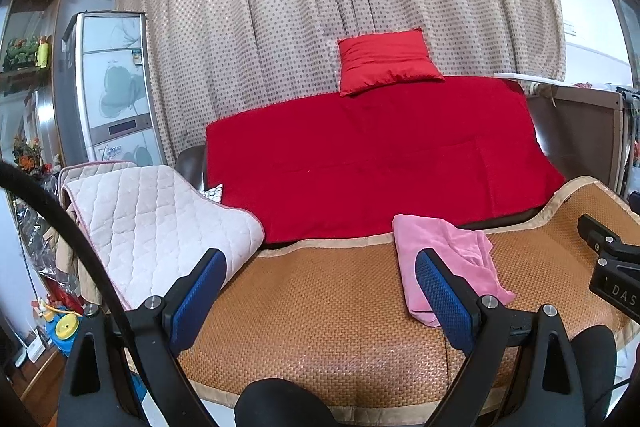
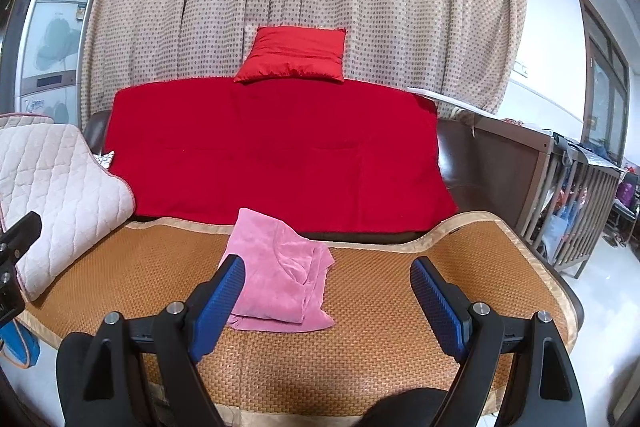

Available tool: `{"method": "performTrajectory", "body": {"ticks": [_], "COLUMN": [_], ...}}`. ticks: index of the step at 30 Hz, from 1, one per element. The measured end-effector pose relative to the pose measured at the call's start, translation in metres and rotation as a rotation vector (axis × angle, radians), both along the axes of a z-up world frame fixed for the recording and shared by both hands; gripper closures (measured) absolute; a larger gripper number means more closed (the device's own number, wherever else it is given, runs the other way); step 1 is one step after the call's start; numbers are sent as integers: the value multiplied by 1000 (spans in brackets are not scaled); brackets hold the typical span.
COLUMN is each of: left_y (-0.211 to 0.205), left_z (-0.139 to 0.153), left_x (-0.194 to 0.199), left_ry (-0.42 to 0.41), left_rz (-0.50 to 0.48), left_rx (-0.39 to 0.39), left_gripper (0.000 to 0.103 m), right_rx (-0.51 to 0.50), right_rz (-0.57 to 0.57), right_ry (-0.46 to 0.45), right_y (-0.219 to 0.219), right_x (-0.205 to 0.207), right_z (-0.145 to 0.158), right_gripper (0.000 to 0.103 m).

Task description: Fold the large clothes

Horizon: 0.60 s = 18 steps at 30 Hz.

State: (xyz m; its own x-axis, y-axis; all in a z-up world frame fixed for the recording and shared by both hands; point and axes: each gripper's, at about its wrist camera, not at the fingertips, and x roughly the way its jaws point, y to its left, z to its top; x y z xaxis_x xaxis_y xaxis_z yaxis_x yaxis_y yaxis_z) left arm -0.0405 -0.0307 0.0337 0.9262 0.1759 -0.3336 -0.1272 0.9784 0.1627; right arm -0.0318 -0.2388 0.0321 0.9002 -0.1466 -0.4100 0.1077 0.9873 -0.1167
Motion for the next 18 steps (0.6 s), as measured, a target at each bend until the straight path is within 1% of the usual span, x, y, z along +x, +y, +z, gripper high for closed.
{"method": "performTrajectory", "body": {"ticks": [11,18], "left_y": [0,-2], "left_z": [-3,-4], "left_x": [2,1], "left_ry": [20,17], "left_rz": [-3,-9], "left_rx": [-5,-3], "left_gripper": [8,7], "right_rx": [-1,5], "right_rz": [-10,-11], "right_ry": [13,9], "right_y": [-6,-9], "right_x": [2,1], "right_z": [-4,-4], "right_gripper": [16,16]}}
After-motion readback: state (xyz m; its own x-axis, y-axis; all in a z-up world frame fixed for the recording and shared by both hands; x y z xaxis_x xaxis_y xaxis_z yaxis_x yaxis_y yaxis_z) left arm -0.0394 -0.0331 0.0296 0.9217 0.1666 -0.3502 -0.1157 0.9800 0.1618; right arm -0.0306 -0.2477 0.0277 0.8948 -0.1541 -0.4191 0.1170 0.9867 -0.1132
